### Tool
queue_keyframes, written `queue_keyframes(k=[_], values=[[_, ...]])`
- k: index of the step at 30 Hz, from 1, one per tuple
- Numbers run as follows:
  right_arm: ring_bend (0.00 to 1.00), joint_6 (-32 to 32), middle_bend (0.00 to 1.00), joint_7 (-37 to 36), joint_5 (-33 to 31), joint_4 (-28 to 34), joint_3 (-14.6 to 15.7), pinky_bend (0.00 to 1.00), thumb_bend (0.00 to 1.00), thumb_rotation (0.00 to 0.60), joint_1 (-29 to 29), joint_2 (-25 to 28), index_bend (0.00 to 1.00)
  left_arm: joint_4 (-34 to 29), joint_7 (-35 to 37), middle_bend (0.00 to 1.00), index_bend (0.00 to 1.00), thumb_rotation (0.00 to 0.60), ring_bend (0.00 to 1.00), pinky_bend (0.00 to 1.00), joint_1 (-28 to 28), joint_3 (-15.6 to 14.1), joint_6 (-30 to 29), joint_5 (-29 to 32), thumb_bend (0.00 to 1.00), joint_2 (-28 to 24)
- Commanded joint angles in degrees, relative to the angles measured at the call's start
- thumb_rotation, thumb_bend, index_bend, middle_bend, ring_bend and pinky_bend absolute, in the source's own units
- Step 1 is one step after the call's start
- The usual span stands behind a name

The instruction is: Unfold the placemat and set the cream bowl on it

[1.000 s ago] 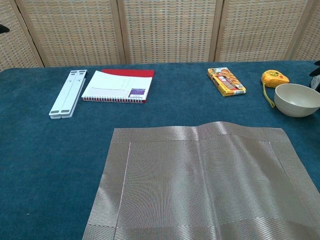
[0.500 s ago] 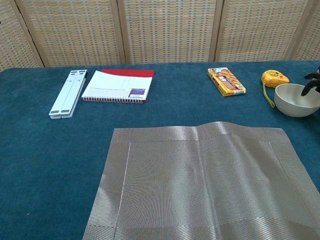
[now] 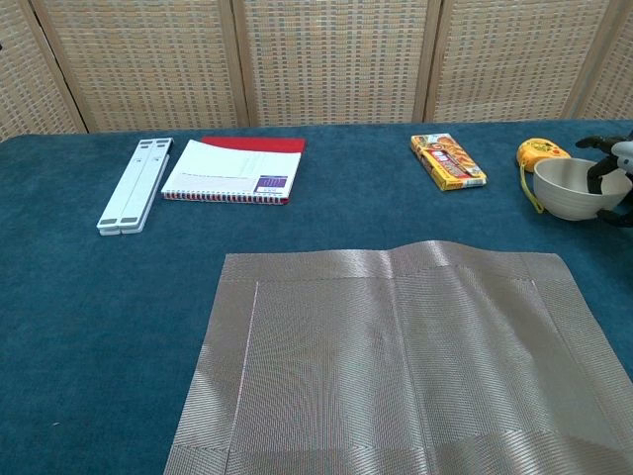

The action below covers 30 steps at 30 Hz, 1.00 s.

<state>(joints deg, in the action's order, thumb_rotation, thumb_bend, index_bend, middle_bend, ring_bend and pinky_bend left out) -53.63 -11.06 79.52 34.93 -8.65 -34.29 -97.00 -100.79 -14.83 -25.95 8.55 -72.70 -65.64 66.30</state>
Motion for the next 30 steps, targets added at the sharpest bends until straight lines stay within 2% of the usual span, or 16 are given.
queue_keyframes(k=[1,5,10,14,17,24,30], values=[[0.0,-2.0,0.0,-2.1,1.7,-1.2,0.8,0.0,0.59,0.6,-0.3,-0.5,0.67,0.0,0.1,0.0,0.0,0.6,0.0,0.0,0.0,0.1,0.2,-0.1,0.0,0.0],[0.0,-5.8,0.0,-4.2,3.8,-0.3,1.7,0.0,0.59,0.6,-0.1,0.6,0.67,0.1,0.2,0.0,0.0,0.6,0.0,0.0,0.1,0.2,0.5,-0.1,0.0,0.0],[0.0,-12.5,0.0,-6.3,7.5,4.3,3.2,0.0,0.59,0.6,0.6,3.7,0.67,0.0,0.2,0.0,0.0,0.6,0.0,0.0,0.1,0.3,0.8,-0.1,0.0,0.0],[0.0,-18.2,0.0,-5.6,12.3,13.2,6.0,0.0,0.59,0.6,1.5,8.9,0.67,0.0,0.1,0.0,0.0,0.6,0.0,0.0,0.1,0.3,1.2,-0.2,0.0,0.1],[0.0,-20.8,0.0,-2.0,16.9,21.7,8.8,0.0,0.59,0.6,1.6,13.5,0.67,0.1,0.0,0.0,0.0,0.6,0.0,0.0,0.1,0.4,1.5,-0.2,0.0,0.2],[0.0,-19.8,0.0,7.2,25.8,38.0,14.3,0.0,0.59,0.6,-0.1,19.6,0.68,0.2,0.0,0.0,0.0,0.6,0.0,0.0,0.0,0.5,1.9,-0.2,0.0,0.3],[0.0,-17.6,0.0,11.6,29.5,46.0,16.5,0.0,0.59,0.6,-1.0,20.4,0.68,0.4,0.1,0.0,0.0,0.6,0.0,0.0,0.0,0.6,2.4,0.0,0.0,0.3]])
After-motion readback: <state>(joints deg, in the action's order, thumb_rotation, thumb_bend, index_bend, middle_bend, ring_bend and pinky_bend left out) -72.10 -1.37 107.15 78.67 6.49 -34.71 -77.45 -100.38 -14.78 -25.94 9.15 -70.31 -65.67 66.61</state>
